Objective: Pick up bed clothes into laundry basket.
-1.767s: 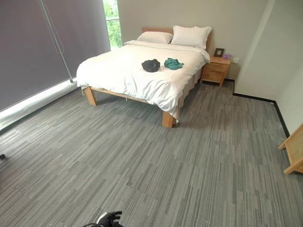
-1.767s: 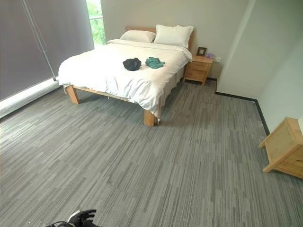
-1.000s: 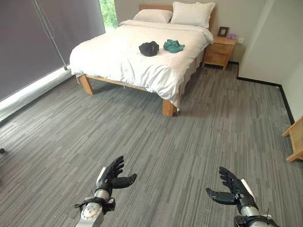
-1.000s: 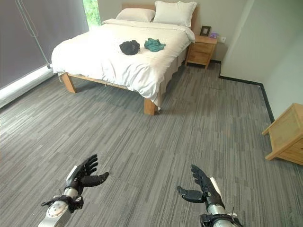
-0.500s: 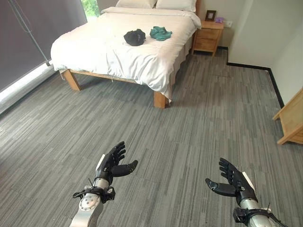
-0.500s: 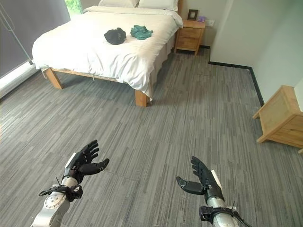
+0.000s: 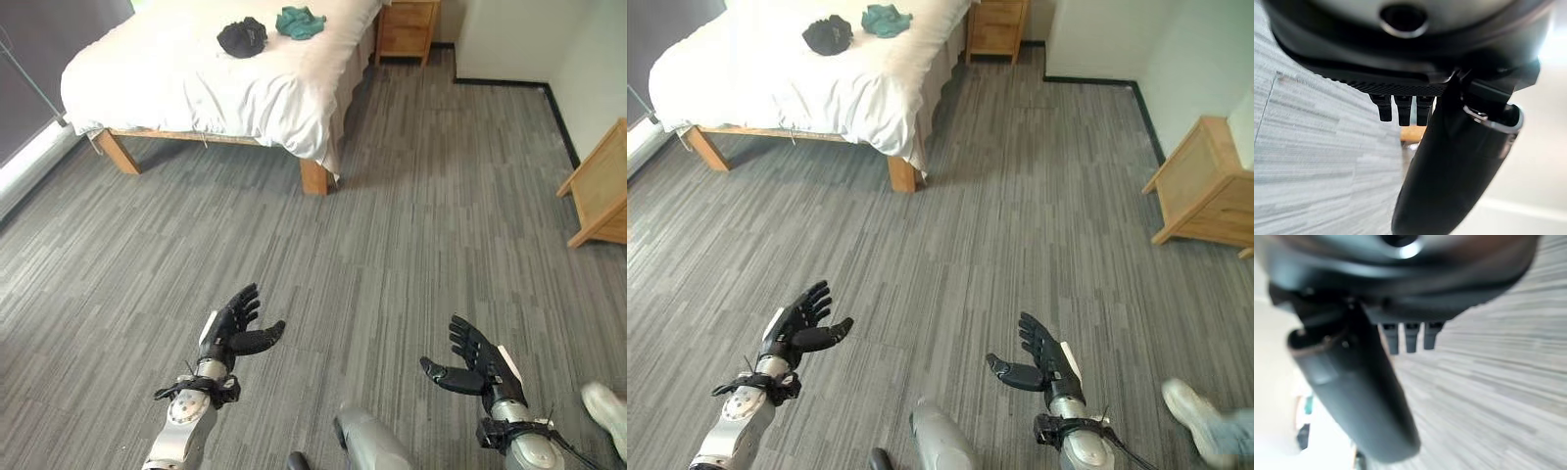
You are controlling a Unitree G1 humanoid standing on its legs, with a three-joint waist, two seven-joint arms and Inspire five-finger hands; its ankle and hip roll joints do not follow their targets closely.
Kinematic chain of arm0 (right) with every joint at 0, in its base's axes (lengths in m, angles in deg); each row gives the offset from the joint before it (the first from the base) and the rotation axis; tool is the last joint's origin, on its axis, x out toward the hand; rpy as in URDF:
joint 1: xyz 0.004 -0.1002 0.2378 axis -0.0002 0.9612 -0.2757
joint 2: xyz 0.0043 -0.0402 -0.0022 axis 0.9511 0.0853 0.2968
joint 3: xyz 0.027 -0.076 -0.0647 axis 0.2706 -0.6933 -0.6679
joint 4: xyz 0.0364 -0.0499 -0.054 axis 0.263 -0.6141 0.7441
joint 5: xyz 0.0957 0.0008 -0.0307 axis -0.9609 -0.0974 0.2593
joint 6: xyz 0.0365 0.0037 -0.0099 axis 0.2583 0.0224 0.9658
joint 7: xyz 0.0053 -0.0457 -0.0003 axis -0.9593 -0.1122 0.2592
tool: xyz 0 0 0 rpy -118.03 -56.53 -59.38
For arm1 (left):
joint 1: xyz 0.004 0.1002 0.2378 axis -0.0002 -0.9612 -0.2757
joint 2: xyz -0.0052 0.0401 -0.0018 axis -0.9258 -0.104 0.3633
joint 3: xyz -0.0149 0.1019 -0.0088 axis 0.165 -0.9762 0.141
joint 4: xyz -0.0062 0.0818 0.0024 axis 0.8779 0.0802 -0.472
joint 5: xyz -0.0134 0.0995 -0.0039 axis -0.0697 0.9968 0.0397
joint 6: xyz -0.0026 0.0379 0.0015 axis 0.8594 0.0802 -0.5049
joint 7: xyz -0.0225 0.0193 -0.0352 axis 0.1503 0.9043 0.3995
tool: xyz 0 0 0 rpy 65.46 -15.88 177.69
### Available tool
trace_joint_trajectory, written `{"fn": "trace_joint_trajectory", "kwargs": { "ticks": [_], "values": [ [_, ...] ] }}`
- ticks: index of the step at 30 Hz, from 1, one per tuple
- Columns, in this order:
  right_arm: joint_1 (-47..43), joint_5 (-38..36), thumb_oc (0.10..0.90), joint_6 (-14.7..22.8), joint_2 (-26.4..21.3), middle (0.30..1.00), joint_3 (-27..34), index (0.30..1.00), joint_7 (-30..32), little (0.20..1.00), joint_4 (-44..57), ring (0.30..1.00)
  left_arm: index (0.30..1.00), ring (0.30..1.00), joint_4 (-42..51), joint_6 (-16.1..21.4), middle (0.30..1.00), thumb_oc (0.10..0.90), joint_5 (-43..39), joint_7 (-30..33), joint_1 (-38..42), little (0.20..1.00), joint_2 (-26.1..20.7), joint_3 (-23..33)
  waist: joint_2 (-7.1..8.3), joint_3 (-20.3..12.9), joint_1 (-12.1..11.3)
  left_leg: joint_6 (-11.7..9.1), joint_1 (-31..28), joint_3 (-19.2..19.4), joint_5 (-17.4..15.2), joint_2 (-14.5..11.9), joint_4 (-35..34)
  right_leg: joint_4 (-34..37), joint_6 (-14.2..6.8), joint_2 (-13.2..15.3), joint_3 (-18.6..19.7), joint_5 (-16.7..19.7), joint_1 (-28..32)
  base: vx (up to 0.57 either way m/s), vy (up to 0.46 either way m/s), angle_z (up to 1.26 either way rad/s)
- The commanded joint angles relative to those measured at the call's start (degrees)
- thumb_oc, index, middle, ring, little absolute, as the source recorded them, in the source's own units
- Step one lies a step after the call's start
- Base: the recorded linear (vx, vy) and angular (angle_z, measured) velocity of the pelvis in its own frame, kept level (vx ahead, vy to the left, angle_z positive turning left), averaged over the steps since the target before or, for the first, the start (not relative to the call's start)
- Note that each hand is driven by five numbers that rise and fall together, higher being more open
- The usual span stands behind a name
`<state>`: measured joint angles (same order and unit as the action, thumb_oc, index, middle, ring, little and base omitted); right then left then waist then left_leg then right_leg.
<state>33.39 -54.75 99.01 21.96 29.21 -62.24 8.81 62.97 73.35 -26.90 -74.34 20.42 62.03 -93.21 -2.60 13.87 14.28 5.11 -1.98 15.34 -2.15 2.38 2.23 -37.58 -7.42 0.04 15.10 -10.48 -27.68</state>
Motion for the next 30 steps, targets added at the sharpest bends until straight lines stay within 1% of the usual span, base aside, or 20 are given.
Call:
{"fn": "trace_joint_trajectory", "kwargs": {
  "ticks": [1,3,4,5,6,7,9,11,12,14,16,18,21,22,23,24,25,27,28,30],
  "values": [
    [-0.41,-3.24,0.800,5.85,-1.77,0.900,4.55,0.900,1.36,0.900,4.03,0.900,0.900,0.900,0.73,7.71,0.900,0.800,-4.57,-0.95,8.45,0.900,1.42,1.00,-0.44,-4.83,6.78,-7.76,-14.03,-5.48,-11.03,-2.95,1.97,28.82,-4.40,-1.47,5.11,13.41,3.87,0.76,-0.337,0.71],
    [0.37,-2.92,0.800,5.49,-2.53,0.900,5.21,0.900,1.62,0.900,5.02,0.900,0.900,0.900,0.66,7.77,0.900,0.800,-4.29,-0.58,9.20,0.900,2.64,-0.75,-0.47,-5.43,7.90,-9.34,-17.11,-6.76,-10.72,-4.31,3.76,29.08,-4.99,-0.76,2.47,14.42,3.23,0.63,-0.423,0.97],
    [1.14,-0.13,0.800,5.01,-4.89,0.900,5.78,0.900,1.31,0.900,6.13,0.900,0.900,0.900,1.29,7.41,0.900,0.800,0.78,1.30,10.25,0.900,1.54,-0.90,-1.66,-6.04,7.27,-10.45,-17.59,-8.74,-8.82,-5.73,6.31,23.75,-3.70,-1.25,1.60,12.01,3.30,0.36,-0.286,1.00],
    [1.18,-0.10,0.800,4.96,-4.89,0.900,5.80,0.900,1.31,0.900,6.19,0.900,0.900,0.900,1.34,7.36,0.900,0.800,0.88,1.38,10.23,0.900,1.60,-0.92,-1.57,-6.23,7.34,-10.56,-17.41,-8.87,-8.62,-5.64,6.24,23.54,-3.60,-1.15,1.59,12.01,3.04,0.44,-0.647,1.08],
    [1.36,-4.02,0.800,3.79,-4.32,0.900,4.61,0.900,0.71,0.900,6.30,0.900,0.900,0.900,-0.36,5.35,0.900,0.800,-3.71,-1.38,8.57,0.900,3.62,-3.32,0.13,-6.35,8.88,-12.07,-12.59,-6.27,3.30,-11.05,23.63,21.04,-0.53,-2.18,3.15,12.97,6.53,0.40,-0.752,1.02],
    [1.38,-5.23,0.800,3.81,-4.81,0.900,4.92,0.900,1.47,0.900,7.14,0.900,0.900,0.900,-0.80,5.15,0.900,0.800,-4.77,-1.57,8.88,0.900,4.02,-2.97,1.23,-7.23,8.60,-11.51,-7.36,-6.52,7.93,-11.91,34.65,21.38,1.89,-2.31,3.32,12.84,8.53,0.58,-0.965,1.11],
    [0.98,-8.46,0.800,4.97,-5.24,0.900,6.49,0.900,1.94,0.900,7.10,0.900,0.900,0.900,-0.21,4.70,0.900,0.800,-7.11,-2.08,8.92,0.900,4.82,-4.60,3.43,-7.15,5.20,-9.74,1.33,-7.79,8.21,-11.42,46.81,22.35,5.07,-2.26,4.89,11.51,13.57,0.40,-0.601,0.57],
    [0.89,-8.27,0.800,4.86,-5.80,0.900,7.39,0.900,3.02,0.900,6.64,0.900,0.900,0.900,0.14,4.22,0.900,0.800,-7.47,-2.61,9.43,0.900,5.09,-5.45,4.24,-6.78,3.58,-10.35,6.33,-7.41,7.39,-9.94,48.75,23.95,5.55,-1.91,5.62,11.44,15.95,0.28,-0.348,-0.05],
    [-1.06,-7.66,0.800,4.63,-7.03,0.900,7.31,0.900,4.29,0.900,6.89,0.900,0.900,0.900,-0.60,3.72,0.900,0.800,-6.70,-2.36,10.73,0.900,5.40,-7.34,4.68,-5.84,1.40,-10.04,11.92,-5.33,5.60,-8.62,44.72,24.21,6.26,-2.66,5.94,10.48,20.35,0.29,-0.244,0.26],
    [-2.28,-8.14,0.800,5.01,-7.53,0.900,7.28,0.900,4.19,0.900,7.14,0.900,0.900,0.900,-0.80,3.95,0.900,0.800,-7.09,-2.22,11.44,0.900,5.81,-8.02,4.61,-5.64,0.10,-9.89,13.57,-3.93,5.50,-8.80,38.98,24.47,6.25,-2.71,5.67,9.69,22.30,0.47,-0.213,0.31],
    [-4.44,-7.29,0.800,5.52,-9.00,0.900,5.81,0.900,3.81,0.900,9.15,0.900,0.900,0.900,-1.93,4.45,0.900,0.800,-7.29,-1.63,12.16,0.900,6.86,-9.74,3.68,-5.41,-2.98,-10.14,14.60,-2.37,9.37,-8.95,14.66,25.74,5.87,-3.28,5.75,6.95,26.90,0.67,-0.104,0.13],
    [-6.30,-8.34,0.800,5.92,-8.99,0.900,4.46,0.900,3.60,0.900,11.31,0.900,0.900,0.900,-2.35,4.75,0.900,0.800,-7.44,-0.64,13.11,0.900,7.90,-10.78,2.90,-5.57,-4.14,-10.69,13.29,-1.22,11.71,-8.03,2.61,26.04,5.46,-4.29,4.57,5.14,29.42,0.45,-0.097,0.28],
    [-8.87,-11.74,0.800,5.54,-8.22,0.900,1.55,0.900,2.17,0.900,12.74,0.900,0.900,0.900,-3.33,5.48,0.900,0.800,-8.12,0.50,14.73,0.900,9.01,-11.69,2.05,-5.46,-3.54,-10.28,11.09,0.87,10.63,-8.39,2.39,23.94,5.33,-4.09,2.58,2.33,29.88,0.32,-0.063,-0.14],
    [-7.52,-11.26,0.800,4.28,-6.81,0.900,-0.41,0.900,1.09,0.900,12.99,0.900,0.900,0.900,-3.19,4.15,0.900,0.800,-7.42,0.56,15.19,0.900,9.14,-12.50,1.22,-6.12,-4.23,-8.70,6.99,0.39,10.46,-6.40,0.74,14.25,3.25,-2.21,0.55,3.09,28.53,0.25,-0.038,0.13],
    [-7.53,-11.24,0.800,4.27,-6.81,0.900,-0.41,0.900,1.11,0.900,13.00,0.900,0.900,0.900,-3.17,4.13,0.900,0.800,-7.41,0.57,15.20,0.900,9.14,-12.49,1.01,-6.28,-4.50,-8.78,7.21,0.59,10.68,-6.71,0.61,14.17,3.31,-2.53,0.77,3.37,28.09,0.46,-0.111,0.03],
    [-6.02,-8.80,0.800,3.38,-6.19,0.900,-0.42,0.900,0.25,0.900,14.42,0.900,0.900,0.900,-2.23,3.19,0.900,0.800,-8.15,0.00,15.28,0.900,9.24,-12.97,0.75,-6.68,-3.81,-7.05,2.68,0.85,9.00,-5.73,-2.09,0.84,-1.16,-2.85,-1.85,9.85,23.37,0.26,-0.150,-0.33],
    [-5.04,-9.32,0.800,3.63,-5.01,0.900,-0.74,0.900,0.02,0.900,14.13,0.900,0.900,0.900,-2.27,3.69,0.900,0.800,-9.20,-0.30,16.34,0.900,9.39,-13.88,0.53,-6.04,-2.23,-6.74,0.36,0.57,8.53,-6.29,-3.47,-4.24,-2.74,-4.40,-1.68,12.21,19.09,0.32,-0.201,-0.30],
    [-4.38,-9.71,0.800,3.73,-4.29,0.900,-0.59,0.900,-0.15,0.900,13.86,0.900,0.900,0.900,-3.27,3.86,0.900,0.800,-9.06,-0.57,17.39,0.900,9.24,-14.19,0.87,-6.03,-1.18,-6.76,-0.68,0.23,8.09,-6.02,-3.93,-5.78,-2.12,-3.70,-2.11,11.31,16.58,0.16,-0.151,0.31],
    [-3.41,-10.86,0.800,3.42,-3.34,0.900,-0.87,0.900,-0.88,0.900,12.83,0.900,0.900,0.900,-4.32,3.75,0.900,0.800,-7.88,-0.47,19.21,0.900,8.42,-14.38,0.88,-5.97,0.06,-6.79,-1.84,-0.80,6.85,-5.72,-3.95,-1.52,0.06,-0.84,-1.87,9.49,14.07,0.20,-0.188,0.35],
    [-1.43,-11.75,0.800,3.22,-2.84,0.900,0.55,0.900,-1.46,0.900,12.10,0.900,0.900,0.900,-3.81,3.55,0.900,0.800,-9.47,-2.20,19.61,0.900,8.48,-15.28,1.48,-6.61,2.34,-7.26,-2.29,-3.72,5.30,-4.37,-3.78,10.84,0.59,-1.76,3.11,6.41,15.52,0.22,-0.198,0.02]
  ]
}}
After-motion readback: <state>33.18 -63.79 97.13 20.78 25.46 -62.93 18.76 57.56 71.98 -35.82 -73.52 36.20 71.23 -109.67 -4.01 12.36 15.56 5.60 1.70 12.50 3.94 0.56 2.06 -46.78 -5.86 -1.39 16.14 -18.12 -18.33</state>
